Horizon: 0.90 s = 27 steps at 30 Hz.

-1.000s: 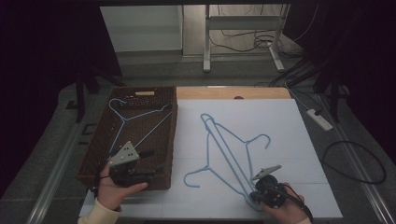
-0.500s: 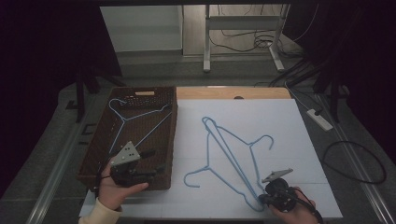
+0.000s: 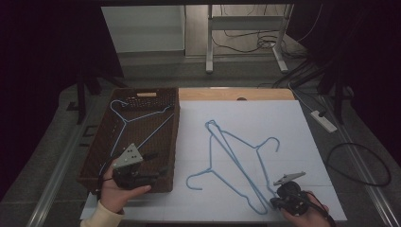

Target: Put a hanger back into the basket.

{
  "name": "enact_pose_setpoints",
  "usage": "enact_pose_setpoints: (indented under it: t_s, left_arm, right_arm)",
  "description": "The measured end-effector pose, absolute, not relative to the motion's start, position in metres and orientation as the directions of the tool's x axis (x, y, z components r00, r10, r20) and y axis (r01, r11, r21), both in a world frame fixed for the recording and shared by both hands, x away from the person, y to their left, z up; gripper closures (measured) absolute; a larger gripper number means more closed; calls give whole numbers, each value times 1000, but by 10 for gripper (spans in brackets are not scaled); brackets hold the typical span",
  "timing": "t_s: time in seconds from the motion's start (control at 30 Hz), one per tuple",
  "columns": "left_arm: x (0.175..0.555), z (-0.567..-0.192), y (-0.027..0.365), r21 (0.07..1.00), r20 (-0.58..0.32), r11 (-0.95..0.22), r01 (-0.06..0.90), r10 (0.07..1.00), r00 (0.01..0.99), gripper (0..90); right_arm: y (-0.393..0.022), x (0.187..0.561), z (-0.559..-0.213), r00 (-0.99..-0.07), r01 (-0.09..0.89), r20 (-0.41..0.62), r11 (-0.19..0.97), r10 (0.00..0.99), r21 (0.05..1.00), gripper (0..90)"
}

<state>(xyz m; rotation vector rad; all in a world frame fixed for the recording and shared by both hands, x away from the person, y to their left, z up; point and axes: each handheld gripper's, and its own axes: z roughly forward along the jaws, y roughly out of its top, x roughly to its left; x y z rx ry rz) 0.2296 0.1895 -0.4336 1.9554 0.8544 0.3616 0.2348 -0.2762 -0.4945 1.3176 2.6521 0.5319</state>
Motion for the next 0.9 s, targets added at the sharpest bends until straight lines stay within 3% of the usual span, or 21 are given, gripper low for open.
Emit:
enact_pose_setpoints:
  t_s: [0.07, 0.3, 0.53, 0.7, 0.9]
  left_arm:
    - [230, -434, 189, 851, -92, -318, 418, 693, 715, 340]
    - [230, -434, 187, 850, -90, -323, 416, 689, 719, 340]
    - [230, -433, 187, 852, -90, -321, 414, 688, 720, 340]
    - [231, -433, 190, 853, -95, -316, 416, 690, 718, 340]
    - [231, -434, 189, 853, -95, -317, 415, 687, 721, 340]
  right_arm:
    - [-274, 236, -492, -611, 734, 33, 550, 791, 400, 900]
    - [-273, 271, -472, -533, 718, 1, 452, 846, 530, 594]
    - [-259, 334, -479, -484, 758, -10, 425, 875, 496, 463]
    - [-247, 362, -484, -456, 791, -20, 416, 890, 449, 473]
    - [-243, 376, -493, -421, 831, -46, 406, 906, 379, 575]
